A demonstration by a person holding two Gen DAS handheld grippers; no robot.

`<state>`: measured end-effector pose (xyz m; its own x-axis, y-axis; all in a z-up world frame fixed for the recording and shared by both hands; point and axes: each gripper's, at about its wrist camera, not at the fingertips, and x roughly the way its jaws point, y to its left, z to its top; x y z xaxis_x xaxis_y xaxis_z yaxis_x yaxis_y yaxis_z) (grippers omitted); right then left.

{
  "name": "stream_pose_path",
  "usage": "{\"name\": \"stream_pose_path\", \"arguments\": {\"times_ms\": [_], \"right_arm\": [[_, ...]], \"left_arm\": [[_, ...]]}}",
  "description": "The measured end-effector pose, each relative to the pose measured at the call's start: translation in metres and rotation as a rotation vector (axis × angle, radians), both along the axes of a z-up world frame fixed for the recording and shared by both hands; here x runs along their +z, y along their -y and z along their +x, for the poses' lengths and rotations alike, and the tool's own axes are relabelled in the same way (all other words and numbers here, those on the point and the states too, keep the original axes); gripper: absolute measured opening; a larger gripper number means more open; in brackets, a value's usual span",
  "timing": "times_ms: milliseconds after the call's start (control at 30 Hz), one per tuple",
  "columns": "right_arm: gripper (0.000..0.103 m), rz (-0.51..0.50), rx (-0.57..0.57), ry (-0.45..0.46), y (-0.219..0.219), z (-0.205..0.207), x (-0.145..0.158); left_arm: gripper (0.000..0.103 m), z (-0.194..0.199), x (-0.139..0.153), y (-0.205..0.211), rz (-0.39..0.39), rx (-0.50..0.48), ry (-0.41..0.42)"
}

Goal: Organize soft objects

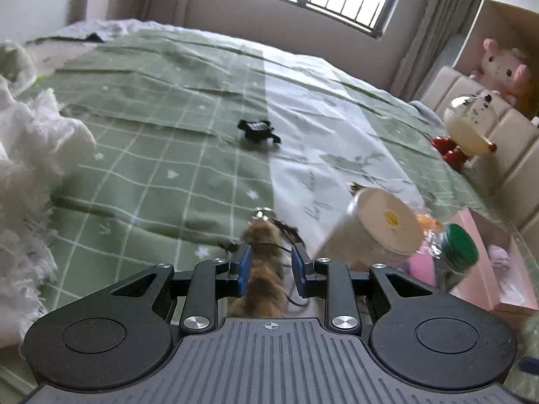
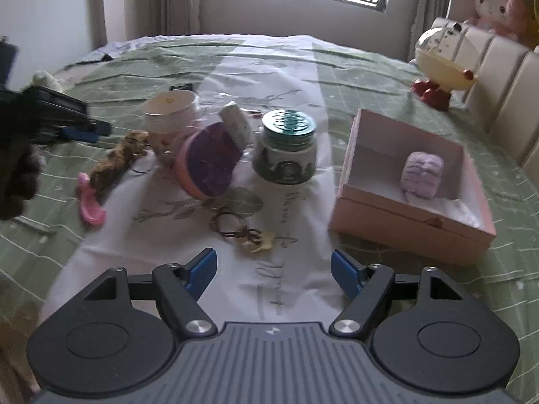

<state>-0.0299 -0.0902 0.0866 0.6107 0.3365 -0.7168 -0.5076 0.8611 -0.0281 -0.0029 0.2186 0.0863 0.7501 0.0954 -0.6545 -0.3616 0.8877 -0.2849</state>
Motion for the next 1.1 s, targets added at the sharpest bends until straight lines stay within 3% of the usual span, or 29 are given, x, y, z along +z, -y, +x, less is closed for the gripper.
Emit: {"name": "stream_pose_path", "arguments": {"times_ms": [133, 233, 367, 467, 600, 800, 867, 967, 1100], "right_arm": [[0.075, 0.093, 0.118, -0.039, -0.033, 0.024, 0.041], [0.075, 0.105, 0.198, -0.040, -0.091, 0.069, 0.086], [0.082, 0.151, 0.249, -0.207, -0.186, 0.164, 0.121], [0.083, 0.081, 0.259, -0.295, -0.262, 0.230, 0.105], [0.083, -0.105, 0.233, -0.372, -0.343, 0.300, 0.040], [0.080, -0.230, 0.127, -0.441, -0.391, 0.362, -0.040], [0.076, -0.253, 0.119, -0.427, -0.399, 0.369, -0.050], [0.041, -0.338, 0.133, -0.389, -0.405, 0.368, -0.059], [0.041, -0.234, 0.195, -0.416, -0.392, 0.348, -0.030]], "left_arm": [[0.029, -0.015, -0.004, -0.011, -0.023, 0.007, 0.027], [0.029, -0.032, -0.005, -0.030, -0.074, 0.047, 0.063], [0.029, -0.057, -0.010, -0.061, -0.187, 0.111, 0.129], [0.029, -0.066, -0.013, -0.076, -0.238, 0.096, 0.148], [0.029, -0.075, -0.014, -0.086, -0.251, 0.020, 0.151], [0.029, -0.071, -0.018, -0.088, -0.305, -0.038, 0.103], [0.029, -0.065, -0.020, -0.081, -0.309, -0.044, 0.058], [0.029, -0.055, -0.022, -0.071, -0.295, -0.049, 0.014], [0.029, -0.036, -0.025, -0.062, -0.274, -0.048, -0.012]]}}
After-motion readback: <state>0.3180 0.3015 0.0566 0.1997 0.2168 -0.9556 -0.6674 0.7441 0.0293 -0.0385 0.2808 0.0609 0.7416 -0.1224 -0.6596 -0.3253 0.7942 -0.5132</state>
